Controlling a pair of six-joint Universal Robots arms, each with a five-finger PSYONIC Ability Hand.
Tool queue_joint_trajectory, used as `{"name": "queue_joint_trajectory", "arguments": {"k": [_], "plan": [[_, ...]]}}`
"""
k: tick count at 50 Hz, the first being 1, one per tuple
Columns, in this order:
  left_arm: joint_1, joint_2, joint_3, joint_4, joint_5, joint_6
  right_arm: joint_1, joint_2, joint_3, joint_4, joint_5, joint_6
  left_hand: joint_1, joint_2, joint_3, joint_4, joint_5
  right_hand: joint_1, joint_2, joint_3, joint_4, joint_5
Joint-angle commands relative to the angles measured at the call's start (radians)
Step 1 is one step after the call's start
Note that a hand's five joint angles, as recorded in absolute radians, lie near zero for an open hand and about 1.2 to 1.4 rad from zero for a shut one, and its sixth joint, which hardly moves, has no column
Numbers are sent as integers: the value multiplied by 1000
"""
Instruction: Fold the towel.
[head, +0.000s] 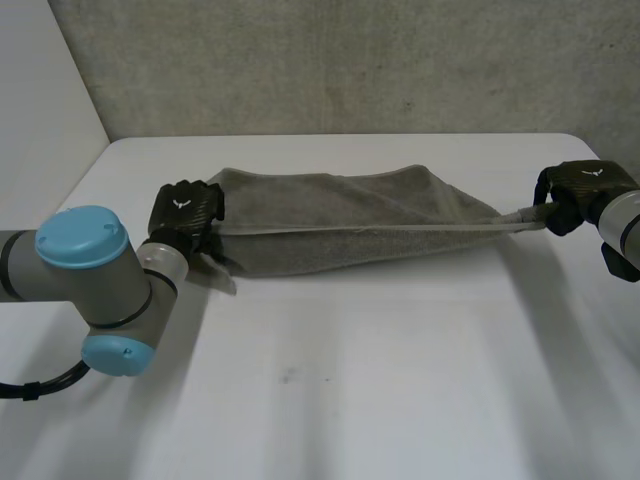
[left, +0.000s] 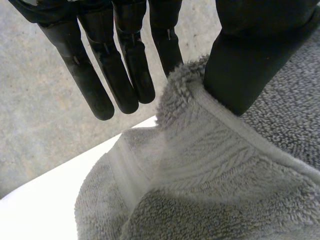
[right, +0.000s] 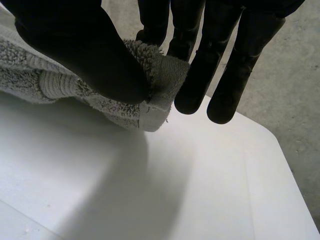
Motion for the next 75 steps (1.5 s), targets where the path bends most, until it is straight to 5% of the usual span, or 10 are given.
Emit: {"name": "queue_joint_trajectory", "arguments": {"k": [1,9,18,31,36,40,48,58,66,75], "plan": [[1,-8,5,-49,-8,11,2,2,0,-3,2,-6,129,127,128,129,137,8,185,181,179,189],[11,39,-3,-134,-10,63,0,-4,-8,-1,-5,-10,536,534,535,535,543,8,185,181,179,189],[12,229,-32,-333,1,124,2,-79,-35,26,-11,-29,537,535,536,536,545,8,185,181,179,189],[18,515,175,-945,6,256,8,-287,-278,405,3,-300,537,535,536,536,545,8,185,181,179,189],[18,516,177,-1034,10,314,11,-294,-266,465,0,-308,537,535,536,536,545,8,185,181,179,189],[21,493,146,-1031,18,322,11,-261,-216,480,3,-316,537,535,536,536,545,8,185,181,179,189],[21,194,194,-953,38,339,64,-2,-233,465,52,-429,537,535,536,536,545,8,185,181,179,189],[21,-88,769,-724,40,345,146,341,-858,262,156,-308,537,535,536,536,545,8,185,181,179,189],[18,-88,1098,-388,37,237,149,357,-1305,64,166,-104,537,535,536,536,545,8,185,181,179,189],[17,-14,967,-402,36,107,155,288,-1232,154,155,-55,537,535,536,536,545,8,185,181,179,189]]}}
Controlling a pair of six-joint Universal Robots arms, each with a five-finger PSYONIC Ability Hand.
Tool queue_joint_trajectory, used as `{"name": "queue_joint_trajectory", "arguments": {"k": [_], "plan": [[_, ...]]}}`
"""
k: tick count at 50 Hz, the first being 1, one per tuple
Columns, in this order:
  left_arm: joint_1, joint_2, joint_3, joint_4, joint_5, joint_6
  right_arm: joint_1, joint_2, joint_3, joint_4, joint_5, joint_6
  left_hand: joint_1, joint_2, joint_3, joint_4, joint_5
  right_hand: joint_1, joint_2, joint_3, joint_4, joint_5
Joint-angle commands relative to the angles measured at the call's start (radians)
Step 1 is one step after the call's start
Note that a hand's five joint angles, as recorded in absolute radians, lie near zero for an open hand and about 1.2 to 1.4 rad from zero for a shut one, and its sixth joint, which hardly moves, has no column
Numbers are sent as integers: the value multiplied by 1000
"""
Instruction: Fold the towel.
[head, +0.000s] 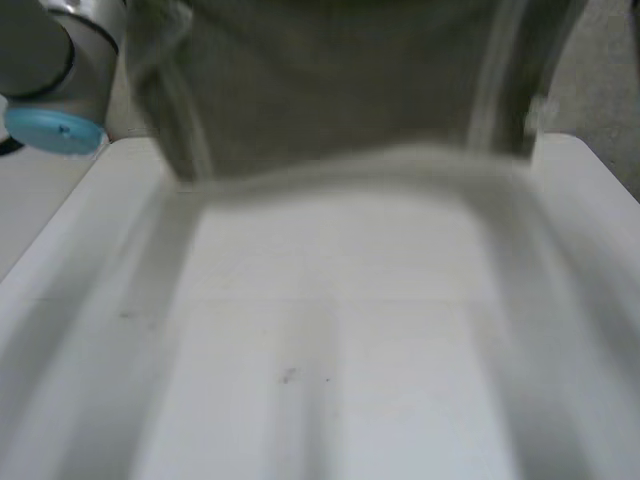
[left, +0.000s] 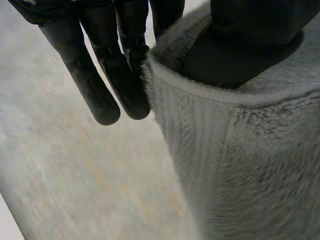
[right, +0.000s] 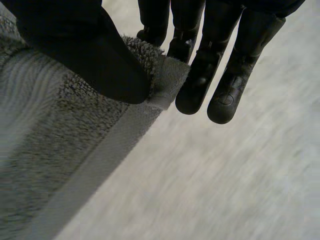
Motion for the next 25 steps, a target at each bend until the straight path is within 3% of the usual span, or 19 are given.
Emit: {"name": "queue_joint_trajectory", "arguments": {"k": [1,11,13,18,25], "plan": [[6,75,-195,-39,3,-119,0,-82,109,113,-25,49,234,178,179,179,194,8,184,181,179,189],[71,107,-656,-81,20,-128,-8,-77,441,324,-125,-18,234,178,179,179,194,8,184,181,179,189],[75,102,-776,-75,67,-128,-14,-70,595,371,-125,-70,234,178,179,179,194,8,184,181,179,189],[75,95,-931,-63,161,-125,-19,-68,818,368,-128,-106,234,178,179,179,194,8,184,181,179,189],[75,93,-1058,-60,189,-82,-45,-108,1033,232,-131,-100,234,178,179,179,194,8,184,181,179,189]]}}
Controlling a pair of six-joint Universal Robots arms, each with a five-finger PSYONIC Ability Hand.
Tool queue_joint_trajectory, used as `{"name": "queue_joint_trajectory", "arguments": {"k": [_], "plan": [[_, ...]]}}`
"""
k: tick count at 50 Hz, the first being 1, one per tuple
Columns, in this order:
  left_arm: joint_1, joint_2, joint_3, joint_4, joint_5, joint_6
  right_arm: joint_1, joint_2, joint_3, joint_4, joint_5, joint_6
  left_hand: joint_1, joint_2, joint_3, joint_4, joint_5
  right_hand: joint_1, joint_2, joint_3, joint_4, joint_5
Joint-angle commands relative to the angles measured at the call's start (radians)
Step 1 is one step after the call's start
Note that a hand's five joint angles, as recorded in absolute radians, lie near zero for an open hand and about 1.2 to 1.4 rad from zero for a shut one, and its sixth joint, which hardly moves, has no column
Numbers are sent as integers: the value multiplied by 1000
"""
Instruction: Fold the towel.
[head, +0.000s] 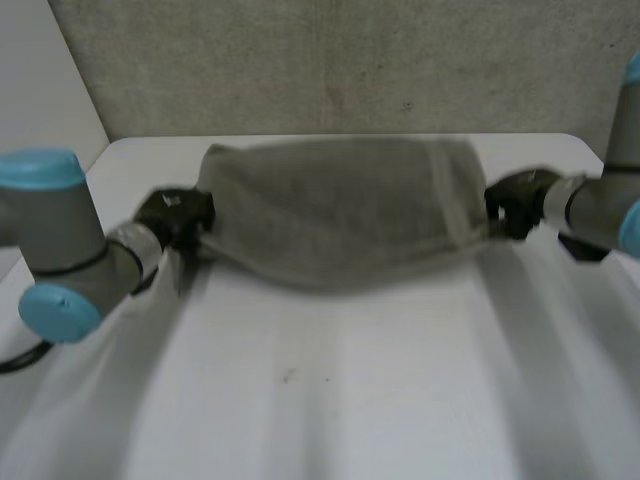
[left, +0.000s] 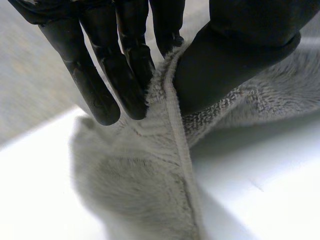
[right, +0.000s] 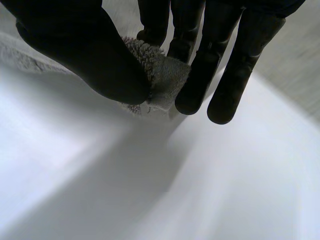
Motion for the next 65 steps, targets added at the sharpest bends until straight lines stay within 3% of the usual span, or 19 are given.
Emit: {"name": "queue_joint_trajectory", "arguments": {"k": [1,6,12,18,23,30,35,37,38,43,48,53,58,65], "plan": [[-2,4,-147,13,43,66,-48,-70,274,-167,-6,2,234,178,179,179,189,7,184,181,179,188],[12,36,-186,20,40,119,-89,-176,389,-276,-16,5,234,178,179,179,189,7,184,181,179,188],[15,61,-223,71,34,120,-111,-248,501,-333,-34,8,-235,-291,-290,-290,-280,7,184,181,179,188],[17,72,-258,145,31,122,-149,-285,592,-408,-33,8,-244,-300,-299,-300,-289,7,184,181,179,188],[18,107,-325,229,-37,123,-186,-314,644,-454,-33,8,-245,-300,-299,-300,-289,7,184,181,179,188],[26,144,-387,240,-80,130,-200,-329,672,-469,-33,8,-247,-303,-302,-302,-292,7,184,181,179,188],[29,181,-441,238,-81,133,-200,-331,682,-474,-33,8,-218,-274,-273,-273,-263,7,184,181,179,188],[30,193,-454,229,-83,133,-198,-331,688,-474,-33,6,-95,-151,-150,-150,-139,7,184,181,179,188],[29,206,-471,227,-84,133,-198,-332,694,-471,-36,5,230,175,176,175,186,7,184,181,179,188],[29,271,-517,220,-81,133,-198,-348,710,-443,-29,-15,234,178,179,179,189,7,184,181,179,188],[29,362,-565,141,-81,134,-201,-389,739,-322,-39,-97,234,178,179,179,189,7,184,181,179,188],[63,469,-618,-32,-80,153,-245,-508,802,-142,-20,-305,234,178,179,179,189,7,184,181,179,188],[127,630,-703,-246,-66,290,-322,-630,839,-42,-34,-428,234,178,179,179,189,7,184,181,179,188],[159,674,-697,-258,-54,357,-335,-665,804,-75,-89,-407,234,178,179,179,189,7,184,181,179,188]]}}
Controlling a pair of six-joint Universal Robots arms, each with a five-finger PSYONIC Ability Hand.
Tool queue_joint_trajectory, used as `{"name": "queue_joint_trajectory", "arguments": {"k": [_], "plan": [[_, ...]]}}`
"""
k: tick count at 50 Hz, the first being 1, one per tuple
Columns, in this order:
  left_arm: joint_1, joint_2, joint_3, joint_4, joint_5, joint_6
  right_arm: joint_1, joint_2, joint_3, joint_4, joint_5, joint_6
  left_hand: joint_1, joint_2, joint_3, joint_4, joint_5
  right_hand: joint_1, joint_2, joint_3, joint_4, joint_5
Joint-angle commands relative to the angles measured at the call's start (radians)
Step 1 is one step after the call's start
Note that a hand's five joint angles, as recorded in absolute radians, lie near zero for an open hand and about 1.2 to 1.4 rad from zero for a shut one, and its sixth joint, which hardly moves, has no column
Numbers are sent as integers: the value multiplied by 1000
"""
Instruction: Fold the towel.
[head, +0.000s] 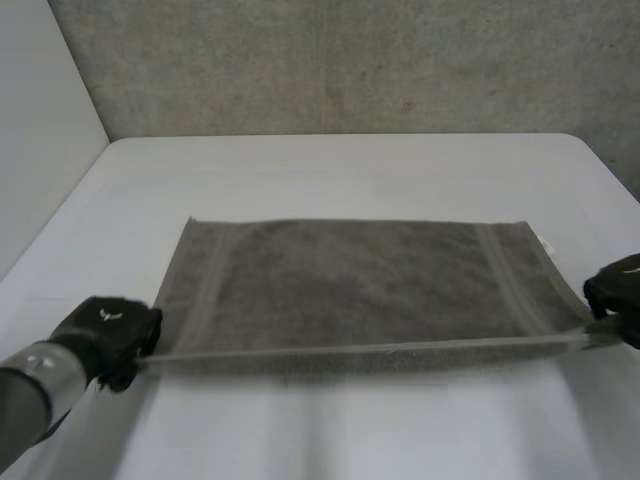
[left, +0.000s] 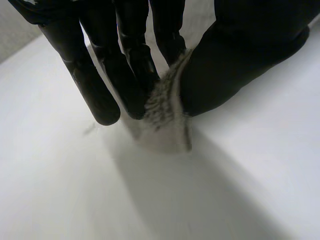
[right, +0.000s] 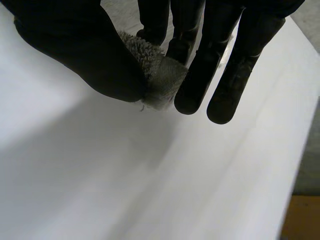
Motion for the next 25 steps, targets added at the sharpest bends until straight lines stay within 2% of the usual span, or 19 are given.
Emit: {"name": "queue_joint_trajectory", "arguments": {"k": [1,5,7,10,12,13,15,18,20,25], "plan": [[45,75,12,-35,29,101,-34,-58,-39,-29,-66,21,224,178,182,179,204,7,184,181,179,188],[45,18,75,34,70,98,-28,29,-80,-82,-74,95,224,178,182,179,204,7,184,181,179,188],[24,-93,165,104,89,84,12,134,-163,-124,-60,150,224,178,182,179,204,7,184,181,179,188],[11,-149,216,129,90,77,53,186,-211,-138,-53,172,224,178,182,179,204,7,184,181,179,188],[-18,-271,343,160,90,52,107,294,-312,-152,-22,220,224,178,182,179,204,7,184,181,179,188],[-18,-272,344,160,90,52,107,294,-312,-152,-22,221,224,178,182,179,204,7,184,181,179,188],[-36,-401,487,164,90,17,121,395,-419,-158,24,285,224,178,182,179,204,7,184,181,179,188],[-42,-463,555,166,90,0,130,477,-519,-189,58,342,224,178,182,179,204,7,184,181,179,188],[-52,-579,687,166,89,-23,139,512,-565,-219,67,366,224,178,182,179,204,7,184,181,179,188],[-64,-718,856,164,86,-28,161,601,-683,-299,104,406,224,178,182,179,204,7,184,181,179,188]]}}
